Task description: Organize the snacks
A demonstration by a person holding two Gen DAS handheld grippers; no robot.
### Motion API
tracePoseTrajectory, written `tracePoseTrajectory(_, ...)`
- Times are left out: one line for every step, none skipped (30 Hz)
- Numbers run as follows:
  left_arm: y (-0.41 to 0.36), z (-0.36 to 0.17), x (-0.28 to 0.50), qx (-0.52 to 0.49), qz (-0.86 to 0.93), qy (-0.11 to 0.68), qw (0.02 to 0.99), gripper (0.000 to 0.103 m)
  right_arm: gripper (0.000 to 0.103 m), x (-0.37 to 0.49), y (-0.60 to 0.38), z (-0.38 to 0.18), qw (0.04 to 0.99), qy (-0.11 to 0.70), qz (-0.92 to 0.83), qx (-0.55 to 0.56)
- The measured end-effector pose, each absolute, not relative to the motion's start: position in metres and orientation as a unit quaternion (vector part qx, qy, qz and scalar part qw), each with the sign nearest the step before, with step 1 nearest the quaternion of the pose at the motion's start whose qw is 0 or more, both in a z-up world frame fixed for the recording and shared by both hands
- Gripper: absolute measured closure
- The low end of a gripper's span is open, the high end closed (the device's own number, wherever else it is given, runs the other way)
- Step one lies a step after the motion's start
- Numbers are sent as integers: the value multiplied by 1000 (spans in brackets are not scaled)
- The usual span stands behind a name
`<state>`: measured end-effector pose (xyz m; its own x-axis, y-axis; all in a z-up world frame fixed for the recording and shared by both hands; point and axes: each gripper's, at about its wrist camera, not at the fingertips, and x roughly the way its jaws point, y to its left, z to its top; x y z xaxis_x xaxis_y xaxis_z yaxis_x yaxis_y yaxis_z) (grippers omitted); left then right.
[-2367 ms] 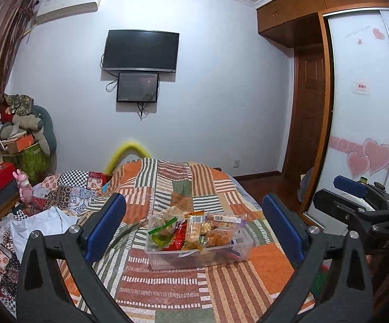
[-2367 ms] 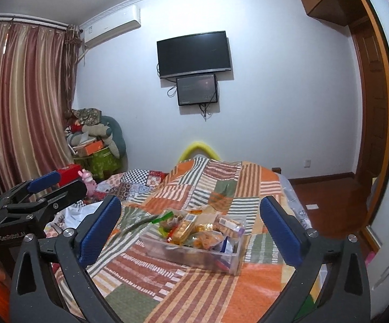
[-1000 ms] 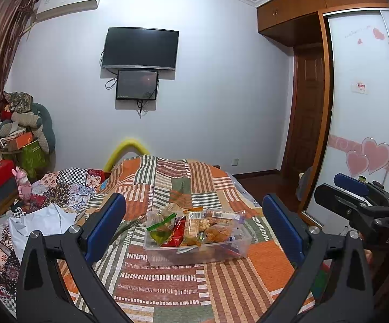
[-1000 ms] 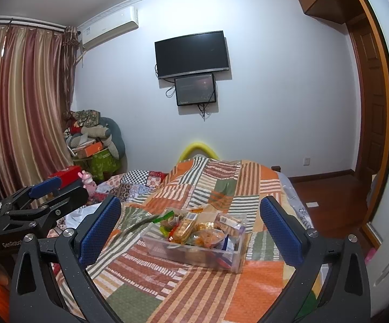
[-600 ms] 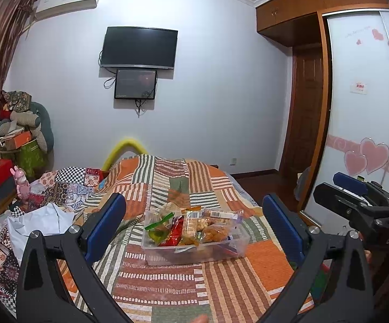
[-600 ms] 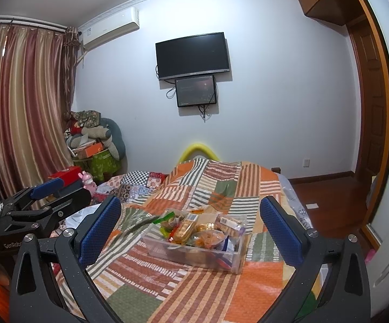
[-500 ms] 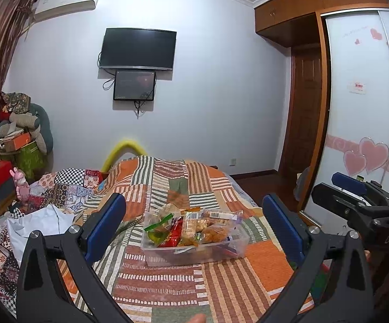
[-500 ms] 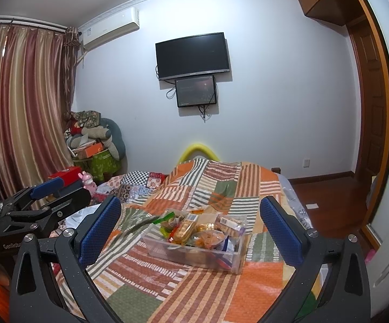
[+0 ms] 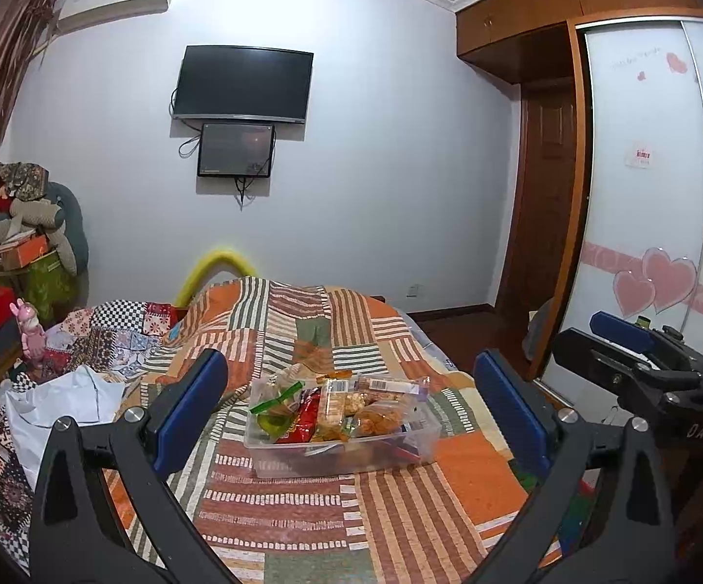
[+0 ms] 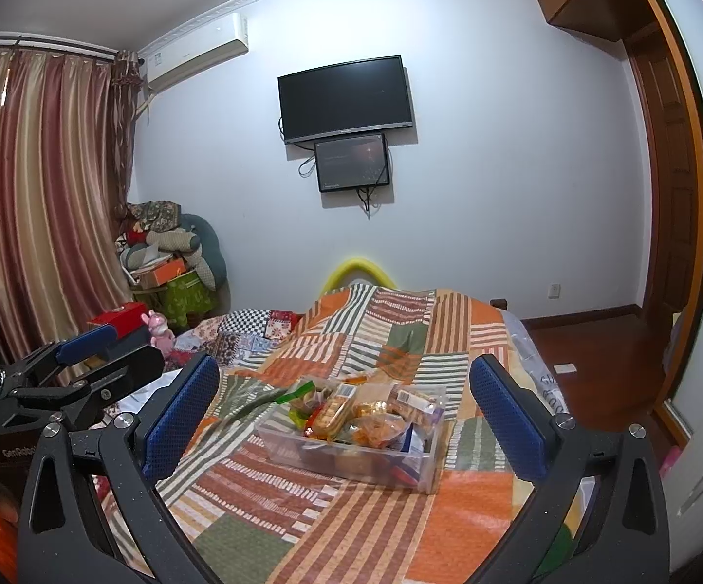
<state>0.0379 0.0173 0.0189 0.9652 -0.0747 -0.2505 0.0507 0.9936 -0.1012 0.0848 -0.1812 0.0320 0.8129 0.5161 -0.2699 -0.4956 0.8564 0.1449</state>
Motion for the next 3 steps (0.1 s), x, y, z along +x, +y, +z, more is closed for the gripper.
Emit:
tracePoseTrajectory(17, 19, 38, -47, -33, 127, 990, 0, 0, 85, -181, 32, 951, 152, 266, 34)
tracePoseTrajectory(17, 19, 38, -46, -33, 127, 990, 0, 0, 86, -182, 32, 951, 152, 266, 34)
tracePoseTrajectory(17, 18, 38, -43, -31, 127, 991, 0, 0, 86, -181, 31, 952, 152, 265, 34)
